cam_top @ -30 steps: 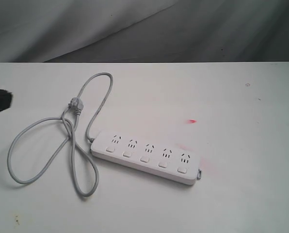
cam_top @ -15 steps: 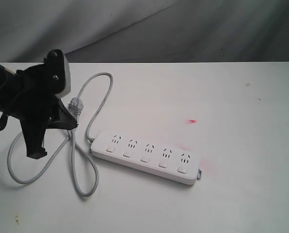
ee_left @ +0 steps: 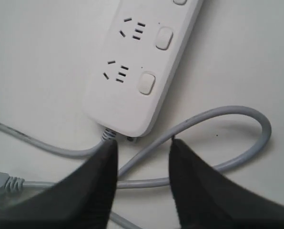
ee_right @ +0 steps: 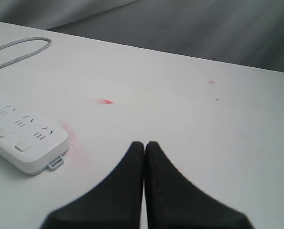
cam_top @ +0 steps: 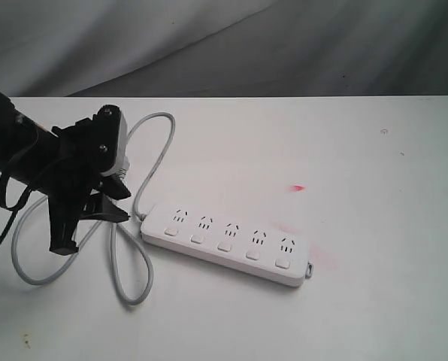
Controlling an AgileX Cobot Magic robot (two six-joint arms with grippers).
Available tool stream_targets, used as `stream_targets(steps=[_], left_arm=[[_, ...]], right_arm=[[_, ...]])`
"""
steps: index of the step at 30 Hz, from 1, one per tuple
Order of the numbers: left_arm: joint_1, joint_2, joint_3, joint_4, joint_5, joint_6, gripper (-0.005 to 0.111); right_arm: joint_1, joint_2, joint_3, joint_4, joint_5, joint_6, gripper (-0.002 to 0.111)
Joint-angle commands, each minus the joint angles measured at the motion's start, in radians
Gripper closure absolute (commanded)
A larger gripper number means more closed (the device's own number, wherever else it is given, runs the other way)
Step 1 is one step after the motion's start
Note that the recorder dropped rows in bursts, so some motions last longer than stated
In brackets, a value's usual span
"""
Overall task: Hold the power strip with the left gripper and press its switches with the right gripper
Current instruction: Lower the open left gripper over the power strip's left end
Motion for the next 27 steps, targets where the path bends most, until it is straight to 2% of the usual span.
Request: stream_targets(steps=[1, 3, 6, 10, 16, 21, 27], left_arm=[[-0.001, 0.005, -0.005, -0.026, -0.008, 0.002, 0.044], [-0.001, 0.005, -0.005, -0.026, -0.008, 0.002, 0.034], [-0.001, 0.005, -0.005, -0.052, -0.008, 0.002, 0.029], [-0.001, 0.005, -0.005, -0.107, -0.024, 0.085, 0.029], [-0.001, 0.005, -0.005, -0.296, -0.024, 0.312, 0.029], [-0.001, 0.022, -0.005, -0.302, -0.042, 0.364, 0.029], [-0.001, 0.100, -0.009, -0.310, -0.038, 0.354, 0.029]], right_arm=[[-0.006, -0.005, 0.003, -0.007, -0.009, 0.000, 0.108], [-0.006, -0.005, 0.003, -0.007, -0.009, 0.000, 0.108], [-0.006, -0.005, 0.003, -0.007, -0.009, 0.000, 0.108], [-0.006, -0.005, 0.003, -0.007, -0.009, 0.000, 0.108], [-0.006, -0.005, 0.003, -0.007, -0.009, 0.000, 0.108], [-0.006, -0.005, 0.003, -0.007, -0.009, 0.000, 0.108], [-0.006, -0.005, 0.003, -0.007, -0.009, 0.000, 0.108]])
